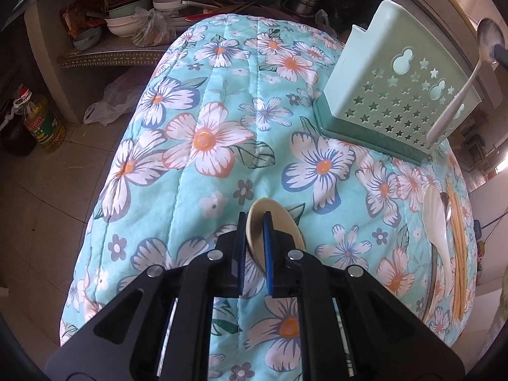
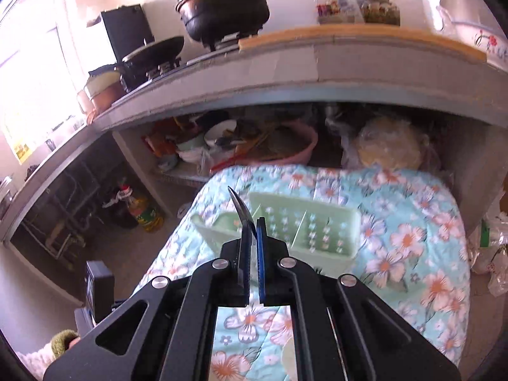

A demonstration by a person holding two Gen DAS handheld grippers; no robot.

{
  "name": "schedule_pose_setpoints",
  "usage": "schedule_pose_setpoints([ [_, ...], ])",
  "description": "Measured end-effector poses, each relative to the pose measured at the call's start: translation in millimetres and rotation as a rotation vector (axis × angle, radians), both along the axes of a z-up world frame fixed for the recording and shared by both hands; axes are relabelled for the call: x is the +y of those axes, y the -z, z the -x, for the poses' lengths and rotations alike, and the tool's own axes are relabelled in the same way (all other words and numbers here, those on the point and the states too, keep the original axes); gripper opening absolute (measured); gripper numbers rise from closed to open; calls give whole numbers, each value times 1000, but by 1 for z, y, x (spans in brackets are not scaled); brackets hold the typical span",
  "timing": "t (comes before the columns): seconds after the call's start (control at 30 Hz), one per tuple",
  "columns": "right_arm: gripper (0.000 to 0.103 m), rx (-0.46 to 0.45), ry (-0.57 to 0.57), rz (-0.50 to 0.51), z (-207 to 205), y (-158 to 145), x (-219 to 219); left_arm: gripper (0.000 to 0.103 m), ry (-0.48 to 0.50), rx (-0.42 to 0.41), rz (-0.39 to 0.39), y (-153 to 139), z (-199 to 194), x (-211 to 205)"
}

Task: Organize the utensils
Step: 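Insert the metal spoon into the green holder with the right tool while the left carries the ladle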

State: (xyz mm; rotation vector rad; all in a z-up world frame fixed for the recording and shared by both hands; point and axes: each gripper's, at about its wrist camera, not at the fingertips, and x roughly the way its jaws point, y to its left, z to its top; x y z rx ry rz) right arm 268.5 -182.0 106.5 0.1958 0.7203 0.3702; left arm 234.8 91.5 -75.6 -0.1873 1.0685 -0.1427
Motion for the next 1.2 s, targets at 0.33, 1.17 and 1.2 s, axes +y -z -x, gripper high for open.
schedule_pose_setpoints([
  [0.33, 4, -127, 147, -16, -42, -76, -62, 7, -43, -218, 10, -97, 0, 18],
  [1.17, 4, -17, 145, -23, -82, 10, -73, 7, -18, -502, -366, -175, -134, -83],
  [1.2, 4, -13, 141, -25, -82, 13, -73, 7, -8, -490, -369, -170, -135, -86],
])
